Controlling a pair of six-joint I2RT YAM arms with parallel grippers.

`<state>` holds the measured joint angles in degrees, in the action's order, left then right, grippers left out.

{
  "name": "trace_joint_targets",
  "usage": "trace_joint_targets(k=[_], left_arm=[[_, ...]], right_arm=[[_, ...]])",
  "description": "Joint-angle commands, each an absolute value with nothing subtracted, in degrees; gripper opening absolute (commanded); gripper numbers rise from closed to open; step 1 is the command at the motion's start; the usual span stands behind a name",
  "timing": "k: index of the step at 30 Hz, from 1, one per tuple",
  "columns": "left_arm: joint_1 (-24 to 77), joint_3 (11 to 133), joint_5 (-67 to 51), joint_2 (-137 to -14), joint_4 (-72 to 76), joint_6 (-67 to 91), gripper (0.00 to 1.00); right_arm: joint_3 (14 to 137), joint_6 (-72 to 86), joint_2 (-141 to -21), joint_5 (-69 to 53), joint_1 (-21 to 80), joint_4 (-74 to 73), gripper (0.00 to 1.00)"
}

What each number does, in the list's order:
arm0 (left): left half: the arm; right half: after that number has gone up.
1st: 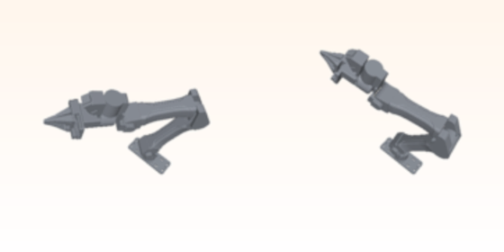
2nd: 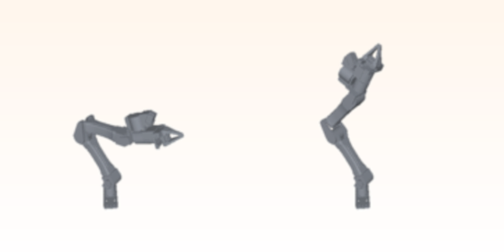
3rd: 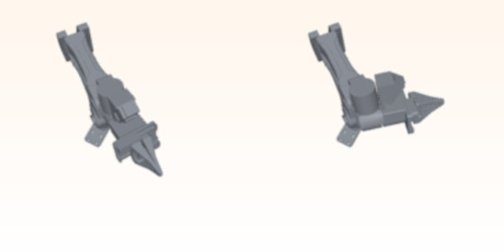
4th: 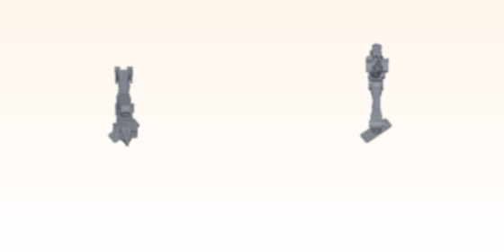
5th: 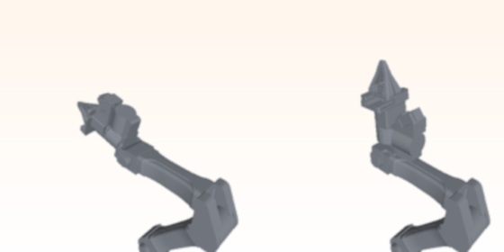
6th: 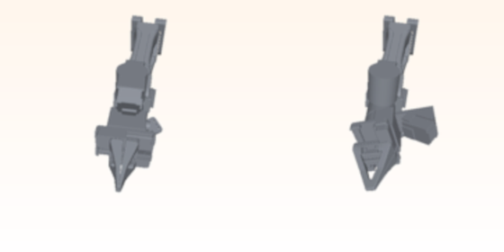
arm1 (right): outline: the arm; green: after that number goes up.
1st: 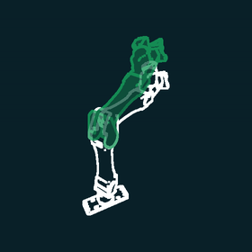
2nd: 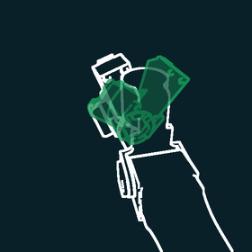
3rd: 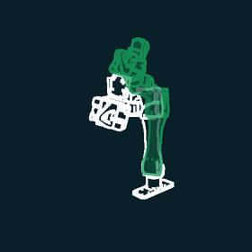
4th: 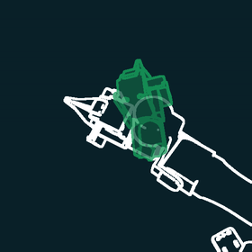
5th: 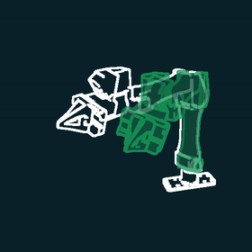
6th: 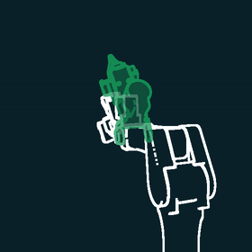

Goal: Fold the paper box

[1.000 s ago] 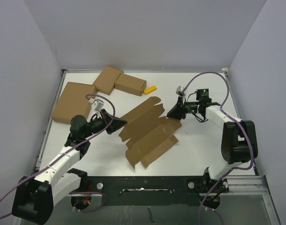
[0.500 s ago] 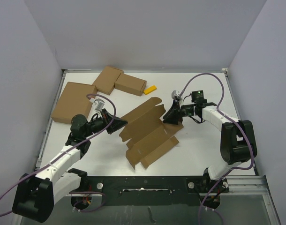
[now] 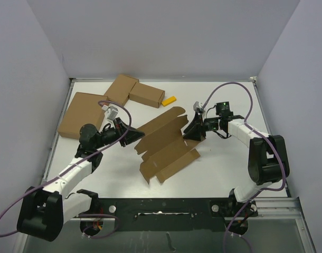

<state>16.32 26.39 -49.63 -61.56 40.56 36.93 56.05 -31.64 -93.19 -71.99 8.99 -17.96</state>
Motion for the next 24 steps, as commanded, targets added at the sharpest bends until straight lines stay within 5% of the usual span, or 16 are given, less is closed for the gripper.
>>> trace_joint_targets(k=[1,9,24], left_arm=[[15.3,29.5,-53.0,-62.6,48.7,39.6,0.0],[13.8,33.0,-57.4,-63.1,49.6,40.5,0.0],[9.4,44.7,-72.7,-70.7,53.0,40.0,0.0]], right_arm=[[57.4,-30.9,-89.2,-73.4,8.1,-15.1,0.4],[55.9,-30.2,-81.1,-76.2,4.3,-12.9,0.4],[67.7,-48.9,-75.3,-71.9,-2.7,-38.6,0.29]])
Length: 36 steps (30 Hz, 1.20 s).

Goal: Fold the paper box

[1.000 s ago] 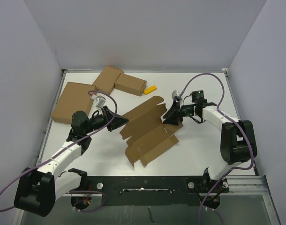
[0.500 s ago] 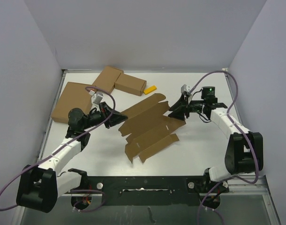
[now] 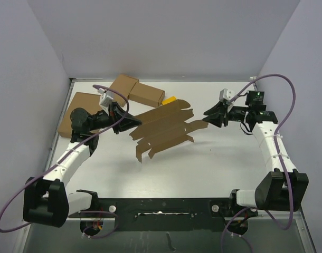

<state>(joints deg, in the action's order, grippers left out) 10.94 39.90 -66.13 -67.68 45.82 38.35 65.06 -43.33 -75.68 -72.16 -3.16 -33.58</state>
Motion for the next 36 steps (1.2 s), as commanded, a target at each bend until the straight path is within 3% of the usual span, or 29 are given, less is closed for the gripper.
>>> trace_joint_targets(k=[1,13,22,30,36], left_arm=[[9.0,46.5,-73.9,-71.5,55.9,41.6,0.0],[8.4,50.2,-78.0,-75.5,69.9,53.3,0.0],[8.5,50.0,-77.8,-75.7,72.4,55.1,0.0],[8.5,49.6,-77.4,-76.1,73.6,55.3,0.0],[8.5,49.3,-77.3,-76.5,76.1,57.0,0.0]], right_arm=[[68.1,-49.9,-75.5,-71.8,-2.3,-39.1,0.28],[71.4,-51.4,-74.7,-68.4,4.9,-37.1,0.27],[69.0,-56.7,-74.7,-75.5,7.5,-41.6,0.41],[67.1,-56.6,-74.5,-78.3,8.7,-41.3,0.42],[64.2,-47.6,-74.9,-77.3,10.1,-31.8,0.42]])
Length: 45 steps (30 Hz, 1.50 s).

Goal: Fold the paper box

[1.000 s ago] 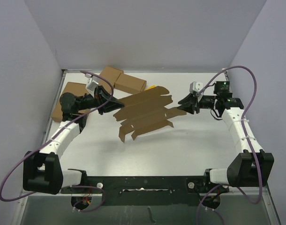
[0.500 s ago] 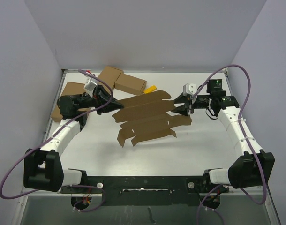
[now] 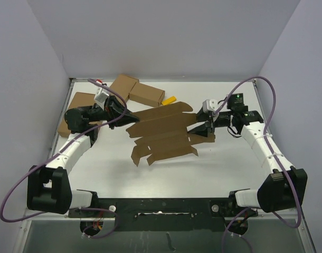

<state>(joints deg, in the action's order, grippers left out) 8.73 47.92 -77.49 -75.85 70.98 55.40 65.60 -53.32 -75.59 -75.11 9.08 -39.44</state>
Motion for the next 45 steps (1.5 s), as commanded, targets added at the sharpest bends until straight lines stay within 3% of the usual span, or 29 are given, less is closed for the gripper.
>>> trace_joint_targets(k=[1,13,22,34,37,44,45], left_arm=[[8.5,49.4,-77.3,-76.6,76.4,57.3,0.0],[8.5,49.1,-76.3,-78.4,82.8,61.5,0.0],[8.4,49.4,-75.5,-79.4,86.1,63.6,0.0],[8.4,49.1,-74.7,-80.2,86.5,63.6,0.0],[8.4,49.1,-74.5,-80.4,86.5,63.5,0.0],[7.6,49.1,-74.6,-80.7,86.6,63.5,0.0],[7.4,49.1,-74.6,-80.7,86.6,63.5,0.0]], right_arm=[[63.7,-45.8,-75.0,-77.2,10.1,-30.0,0.42],[59.9,-34.8,-75.1,-80.9,10.9,-18.6,0.42],[53.0,-15.7,-75.2,-78.9,11.0,4.4,0.4],[50.6,-11.3,-75.7,-80.1,13.1,12.2,0.38],[50.5,-11.5,-75.9,-80.3,13.6,12.3,0.31],[52.6,-17.8,-75.8,-80.2,13.7,4.3,0.0],[52.8,-18.4,-75.8,-80.1,13.6,3.5,0.0]])
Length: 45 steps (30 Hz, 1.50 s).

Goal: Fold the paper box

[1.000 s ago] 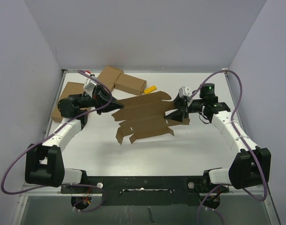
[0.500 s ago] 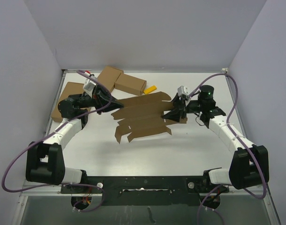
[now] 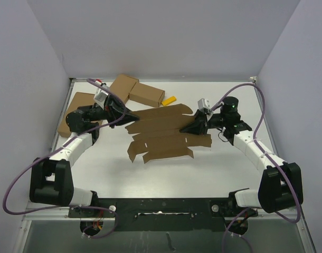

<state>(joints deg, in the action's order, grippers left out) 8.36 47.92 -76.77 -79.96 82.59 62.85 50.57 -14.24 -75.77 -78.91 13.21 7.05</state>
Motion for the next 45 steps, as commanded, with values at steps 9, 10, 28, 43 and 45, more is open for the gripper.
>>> trace_joint_targets(k=[9,10,28,43,45], left_arm=[[5.0,48.5,-74.2,-80.1,81.5,60.2,0.11],[4.8,48.3,-74.2,-79.4,80.3,59.3,0.16],[4.8,55.7,-72.9,-66.8,22.7,23.3,0.64],[9.8,70.8,-63.1,-71.2,-18.2,-2.1,0.76],[10.3,71.8,-63.1,-72.3,-19.9,-3.3,0.77]], right_arm=[[57.1,-27.2,-75.9,-80.1,12.7,-9.4,0.0],[57.2,-27.5,-75.9,-80.3,12.5,-10.1,0.0],[64.5,-40.9,-80.4,-80.0,12.0,-30.3,0.0],[66.4,-45.4,-82.3,-79.0,12.9,-35.2,0.0],[66.4,-45.5,-82.3,-79.0,13.0,-35.3,0.0]])
